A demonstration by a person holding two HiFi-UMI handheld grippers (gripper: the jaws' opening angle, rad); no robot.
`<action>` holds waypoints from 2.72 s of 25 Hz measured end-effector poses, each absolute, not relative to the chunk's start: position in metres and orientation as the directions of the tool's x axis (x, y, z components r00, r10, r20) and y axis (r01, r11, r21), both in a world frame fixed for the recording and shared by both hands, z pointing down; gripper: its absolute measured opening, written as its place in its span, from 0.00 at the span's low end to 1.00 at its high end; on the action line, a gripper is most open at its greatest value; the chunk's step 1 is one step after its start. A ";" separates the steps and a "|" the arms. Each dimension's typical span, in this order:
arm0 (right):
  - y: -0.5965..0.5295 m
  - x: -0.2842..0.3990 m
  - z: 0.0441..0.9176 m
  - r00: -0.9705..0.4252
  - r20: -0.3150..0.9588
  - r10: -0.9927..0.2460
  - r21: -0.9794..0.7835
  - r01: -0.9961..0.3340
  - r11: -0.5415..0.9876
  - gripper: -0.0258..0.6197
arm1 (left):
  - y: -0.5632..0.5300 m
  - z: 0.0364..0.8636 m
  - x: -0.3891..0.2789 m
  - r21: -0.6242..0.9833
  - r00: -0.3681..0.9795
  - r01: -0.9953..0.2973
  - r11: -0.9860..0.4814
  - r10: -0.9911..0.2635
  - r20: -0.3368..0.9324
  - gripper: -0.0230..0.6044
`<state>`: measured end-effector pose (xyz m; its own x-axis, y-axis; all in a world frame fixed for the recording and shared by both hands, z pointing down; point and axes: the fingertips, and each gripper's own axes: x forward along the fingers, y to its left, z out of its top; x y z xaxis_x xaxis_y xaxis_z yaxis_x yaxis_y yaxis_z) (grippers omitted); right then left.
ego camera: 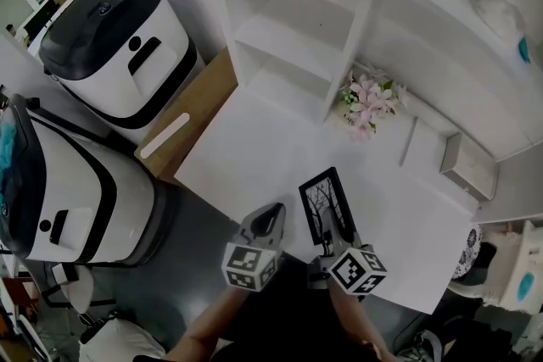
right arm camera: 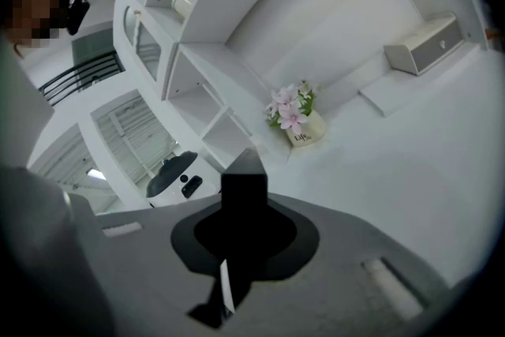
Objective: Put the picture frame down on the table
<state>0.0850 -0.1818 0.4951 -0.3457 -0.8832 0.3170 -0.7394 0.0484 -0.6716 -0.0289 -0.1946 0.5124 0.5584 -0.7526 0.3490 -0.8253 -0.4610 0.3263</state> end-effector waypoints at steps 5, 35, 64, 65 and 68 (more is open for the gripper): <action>-0.196 0.091 0.501 -0.355 0.312 -0.881 -0.731 -0.682 0.016 0.06 | -0.203 0.519 -0.029 0.327 0.545 -0.834 -0.444 -0.754 0.366 0.06; -0.267 0.104 0.552 -0.316 0.309 -0.897 -0.920 -0.340 -0.197 0.06 | -0.279 0.549 -0.028 0.267 0.528 -0.849 -0.456 -0.761 0.378 0.06; -0.312 0.066 0.607 -0.379 0.297 -0.877 -0.954 -0.081 -0.288 0.06 | -0.307 0.579 -0.055 0.267 0.475 -0.879 -0.396 -0.776 0.414 0.06; -0.313 0.066 0.608 -0.380 0.298 -0.876 -0.954 -0.075 -0.292 0.06 | -0.307 0.579 -0.054 0.266 0.473 -0.880 -0.394 -0.778 0.413 0.06; -0.316 0.065 0.609 -0.381 0.301 -0.874 -0.952 -0.069 -0.297 0.06 | -0.307 0.579 -0.053 0.270 0.470 -0.881 -0.388 -0.779 0.416 0.06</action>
<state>0.0652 -0.3157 0.6095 -0.3807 -0.8744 0.3009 -0.0694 -0.2974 -0.9522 -0.0534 -0.3073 0.5785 0.4698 -0.7786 0.4159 -0.8814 -0.3878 0.2696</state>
